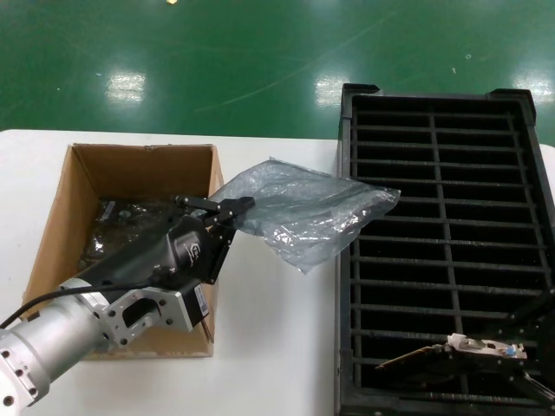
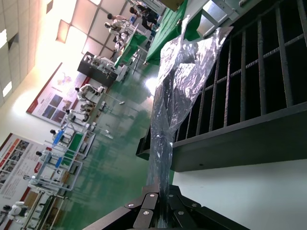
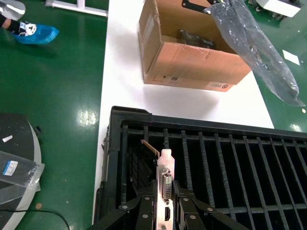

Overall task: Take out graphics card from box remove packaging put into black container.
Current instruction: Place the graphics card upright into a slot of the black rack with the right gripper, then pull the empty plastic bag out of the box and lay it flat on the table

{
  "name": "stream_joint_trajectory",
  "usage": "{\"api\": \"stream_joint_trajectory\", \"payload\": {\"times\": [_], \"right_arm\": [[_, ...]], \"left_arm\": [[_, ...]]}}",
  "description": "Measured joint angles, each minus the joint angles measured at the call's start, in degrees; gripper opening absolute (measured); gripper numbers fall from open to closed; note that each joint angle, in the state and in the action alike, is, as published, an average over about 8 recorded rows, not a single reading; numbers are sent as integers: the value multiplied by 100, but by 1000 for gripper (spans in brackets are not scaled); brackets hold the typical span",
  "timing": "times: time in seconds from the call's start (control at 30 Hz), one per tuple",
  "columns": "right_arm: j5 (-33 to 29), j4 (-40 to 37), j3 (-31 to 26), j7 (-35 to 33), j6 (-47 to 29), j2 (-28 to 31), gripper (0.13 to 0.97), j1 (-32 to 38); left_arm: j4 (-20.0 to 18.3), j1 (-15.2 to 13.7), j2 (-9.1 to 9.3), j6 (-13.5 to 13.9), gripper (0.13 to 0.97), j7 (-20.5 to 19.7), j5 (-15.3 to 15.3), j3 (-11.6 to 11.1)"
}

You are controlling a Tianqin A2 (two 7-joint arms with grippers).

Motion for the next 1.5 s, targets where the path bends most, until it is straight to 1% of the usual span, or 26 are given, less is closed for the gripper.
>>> {"api": "stream_joint_trajectory", "payload": {"times": [0.23,0.77,1.0,1.03,1.07,1.17,1.33,1.47,1.5], "right_arm": [[-125,-128,-126,-184,-61,-200,186,152],[-102,-333,-335,-514,-183,-553,186,361],[-53,-334,-268,-560,-55,-589,329,297],[-47,-325,-238,-554,-5,-593,350,271],[-43,-316,-205,-546,53,-599,350,241],[-55,-306,-74,-495,303,-641,417,106],[-265,-392,297,-254,1033,-904,530,-327],[-787,-554,742,225,1839,-1478,530,-784],[-967,-605,859,397,2054,-1673,555,-888]], "left_arm": [[31,25,-7,-26,140,30,-12,-20],[88,38,11,-76,140,-101,173,-79],[53,63,-4,-89,140,-142,218,-105],[37,67,-6,-92,140,-141,215,-107],[20,70,-8,-96,140,-138,211,-109],[-43,85,-13,-108,140,-124,207,-110],[-138,119,2,-100,140,-165,313,-101],[-208,142,39,-26,140,-311,478,-100],[-229,146,51,6,140,-367,516,-99]]}}
